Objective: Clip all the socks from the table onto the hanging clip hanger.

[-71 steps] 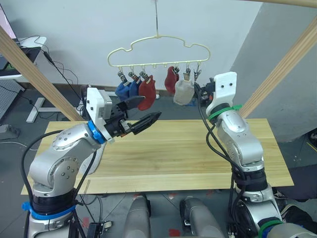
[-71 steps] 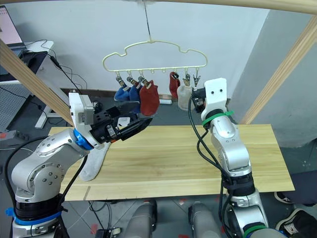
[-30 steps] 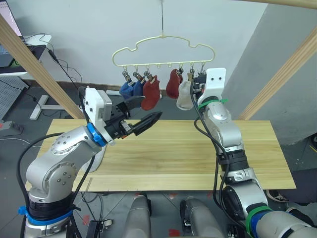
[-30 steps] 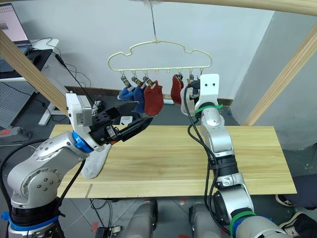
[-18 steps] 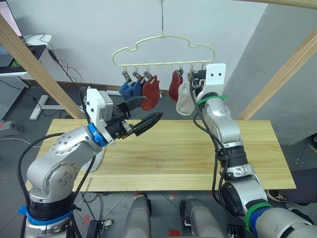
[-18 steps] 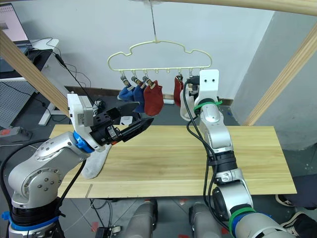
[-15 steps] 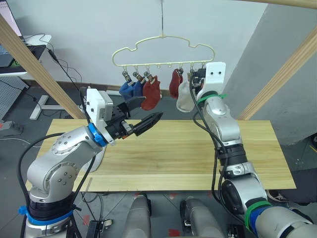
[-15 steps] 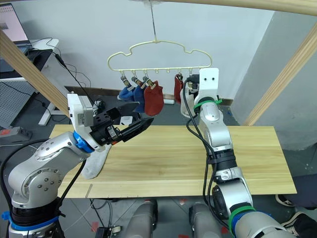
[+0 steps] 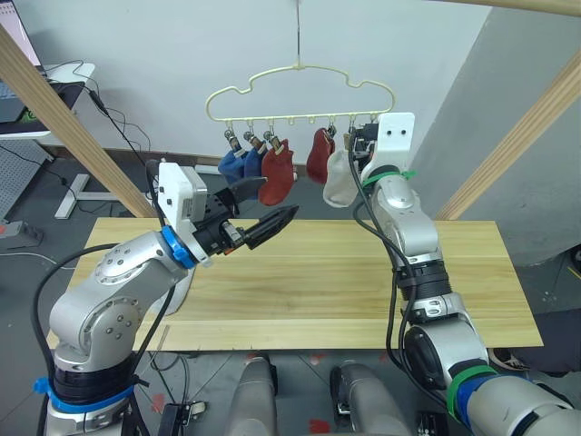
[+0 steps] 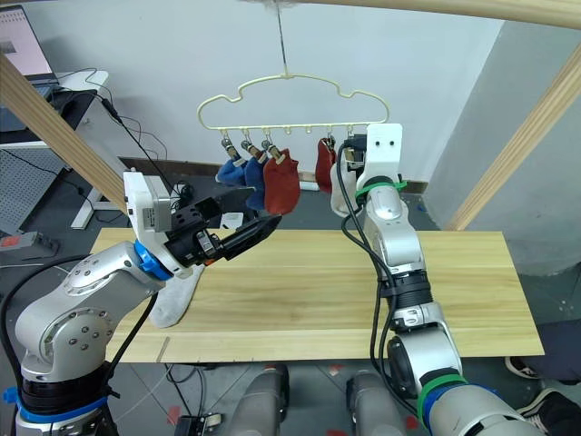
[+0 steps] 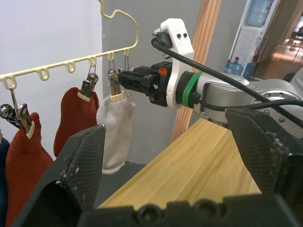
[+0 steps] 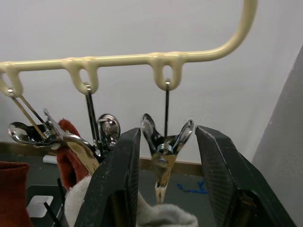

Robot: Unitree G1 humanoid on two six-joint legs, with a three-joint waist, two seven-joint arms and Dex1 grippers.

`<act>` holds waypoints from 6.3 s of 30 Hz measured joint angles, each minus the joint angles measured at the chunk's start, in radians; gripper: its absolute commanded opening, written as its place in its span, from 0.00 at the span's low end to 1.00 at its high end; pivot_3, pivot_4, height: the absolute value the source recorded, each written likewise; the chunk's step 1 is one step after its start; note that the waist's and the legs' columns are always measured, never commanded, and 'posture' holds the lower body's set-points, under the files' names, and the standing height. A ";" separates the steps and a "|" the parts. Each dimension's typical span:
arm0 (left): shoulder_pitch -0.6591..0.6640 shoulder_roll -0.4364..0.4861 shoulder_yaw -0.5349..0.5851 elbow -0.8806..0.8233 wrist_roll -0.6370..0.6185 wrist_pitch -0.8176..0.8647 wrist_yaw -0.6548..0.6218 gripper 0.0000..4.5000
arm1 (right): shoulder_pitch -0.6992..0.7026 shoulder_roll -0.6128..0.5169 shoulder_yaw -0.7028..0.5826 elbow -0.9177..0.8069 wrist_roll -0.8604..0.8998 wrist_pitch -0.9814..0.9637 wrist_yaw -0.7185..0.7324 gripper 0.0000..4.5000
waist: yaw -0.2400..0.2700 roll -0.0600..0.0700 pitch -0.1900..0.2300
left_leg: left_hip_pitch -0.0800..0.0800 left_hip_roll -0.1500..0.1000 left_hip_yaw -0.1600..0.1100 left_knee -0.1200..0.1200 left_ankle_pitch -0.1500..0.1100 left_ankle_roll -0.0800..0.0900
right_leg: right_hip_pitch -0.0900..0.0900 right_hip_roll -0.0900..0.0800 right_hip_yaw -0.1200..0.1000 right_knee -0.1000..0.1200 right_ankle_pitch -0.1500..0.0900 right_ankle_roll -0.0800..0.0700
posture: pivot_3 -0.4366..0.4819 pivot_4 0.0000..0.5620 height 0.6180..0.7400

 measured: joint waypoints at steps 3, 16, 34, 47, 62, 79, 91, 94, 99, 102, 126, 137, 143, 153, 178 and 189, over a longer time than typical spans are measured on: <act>0.000 0.000 0.000 0.000 0.001 0.000 0.000 1.00 | -0.007 0.002 0.000 0.000 0.000 -0.002 0.001 0.16 | 0.001 0.000 0.000 | 0.000 0.000 0.000 0.000 0.000 0.000 | 0.000 0.000 0.000 0.000 0.000 0.000 | 0.64 0.43 1.00; 0.000 0.000 0.000 0.000 0.001 0.000 0.003 1.00 | -0.012 0.000 0.000 0.010 0.000 -0.028 0.003 0.02 | 0.003 0.000 0.000 | 0.000 0.000 0.000 0.000 0.000 0.000 | 0.000 0.000 0.000 0.000 0.000 0.000 | 0.64 0.43 1.00; 0.004 -0.001 -0.012 0.000 0.003 -0.005 0.002 1.00 | 0.027 -0.023 0.014 -0.010 -0.001 0.015 0.045 0.62 | 0.004 0.000 0.000 | 0.000 0.000 0.000 0.000 0.000 0.000 | 0.000 0.000 0.000 0.000 0.000 0.000 | 0.63 0.43 1.00; 0.003 -0.001 -0.018 0.000 0.003 -0.012 0.003 1.00 | -0.021 -0.019 -0.002 0.012 -0.001 -0.015 0.014 0.62 | 0.004 0.000 0.000 | 0.000 0.000 0.000 0.000 0.000 0.000 | 0.000 0.000 0.000 0.000 0.000 0.000 | 0.63 0.43 1.00; 0.003 -0.001 -0.020 0.000 0.006 -0.013 0.003 1.00 | -0.029 -0.009 -0.008 0.032 -0.001 -0.028 0.004 0.43 | 0.004 0.000 0.000 | 0.000 0.000 0.000 0.000 0.000 0.000 | 0.000 0.000 0.000 0.000 0.000 0.000 | 0.63 0.43 1.00; 0.003 -0.001 -0.020 0.000 0.006 -0.013 0.003 1.00 | -0.029 -0.002 -0.008 0.032 0.000 -0.029 0.004 0.43 | 0.004 0.000 0.000 | 0.000 0.000 0.000 0.000 0.000 0.000 | 0.000 0.000 0.000 0.000 0.000 0.000 | 0.64 0.43 1.00; 0.004 -0.001 -0.020 0.000 0.007 -0.013 0.004 1.00 | -0.029 0.002 -0.008 0.042 0.002 -0.029 0.009 0.34 | 0.004 0.000 0.000 | 0.000 0.000 0.000 0.000 0.000 0.000 | 0.000 0.000 0.000 0.000 0.000 0.000 | 0.64 0.44 1.00; 0.004 -0.001 -0.020 0.000 0.007 -0.013 0.004 1.00 | -0.029 0.002 -0.008 0.042 0.002 -0.029 0.011 0.16 | 0.004 0.000 0.000 | 0.000 0.000 0.000 0.000 0.000 0.000 | 0.000 0.000 0.000 0.000 0.000 0.000 | 0.64 0.44 1.00; 0.004 -0.001 -0.020 0.000 0.007 -0.013 0.005 1.00 | -0.030 0.000 -0.008 0.044 0.001 -0.036 0.012 0.00 | 0.004 0.000 0.000 | 0.000 0.000 0.000 0.000 0.000 0.000 | 0.000 0.000 0.000 0.000 0.000 0.000 | 0.64 0.44 1.00; 0.004 -0.001 -0.020 0.000 0.008 -0.013 0.006 1.00 | -0.030 -0.009 -0.007 0.044 0.000 -0.036 0.022 0.00 | 0.004 0.000 0.000 | 0.000 0.000 0.000 0.000 0.000 0.000 | 0.000 0.000 0.000 0.000 0.000 0.000 | 0.64 0.44 1.00; 0.046 0.072 -0.019 0.855 0.573 -0.366 0.088 1.00 | -0.169 -0.350 -0.129 -0.111 0.430 0.789 0.500 0.00 | 0.004 0.001 0.001 | -0.001 0.000 0.002 -0.004 0.000 0.001 | -0.002 0.000 0.000 -0.003 0.000 0.000 | 0.57 0.47 1.00; -0.140 0.048 -0.040 1.354 0.664 -0.562 -0.026 1.00 | -0.146 -0.340 -0.142 -0.174 0.440 0.828 0.455 0.00 | 0.000 0.001 0.001 | -0.001 0.000 0.002 -0.004 0.000 0.001 | -0.002 0.000 -0.001 -0.002 0.000 0.000 | 0.55 0.46 1.00; -0.181 0.050 -0.060 1.446 0.719 -0.638 -0.049 1.00 | -0.134 -0.318 -0.156 -0.209 0.442 0.847 0.427 0.00 | -0.003 0.001 0.000 | -0.001 0.000 0.002 -0.004 0.000 0.001 | -0.002 0.000 0.000 -0.001 0.000 0.000 | 0.55 0.46 1.00; -0.180 0.049 -0.065 1.451 0.743 -0.655 -0.072 0.44 | -0.133 -0.309 -0.164 -0.215 0.443 0.854 0.412 0.00 | -0.003 0.001 0.000 | 0.000 -0.001 0.002 -0.003 0.000 0.001 | -0.002 0.000 0.000 0.000 0.000 0.000 | 0.56 0.44 1.00; 0.036 -0.030 -0.135 0.512 0.492 -0.389 -0.333 0.00 | -0.155 -0.411 -0.156 -0.191 0.482 0.910 0.509 0.00 | 0.001 0.001 0.000 | -0.001 -0.001 0.002 -0.003 0.000 0.001 | -0.002 0.000 0.000 -0.001 0.000 0.000 | 0.56 0.44 1.00; -0.075 -0.256 -0.364 0.375 0.574 -0.461 -0.254 0.00 | -0.254 -0.289 -0.441 -0.174 0.560 1.214 0.383 0.00 | -0.006 0.001 0.000 | -0.001 -0.001 0.002 -0.003 0.000 0.001 | -0.002 0.001 0.001 -0.001 0.000 0.000 | 0.52 0.44 1.00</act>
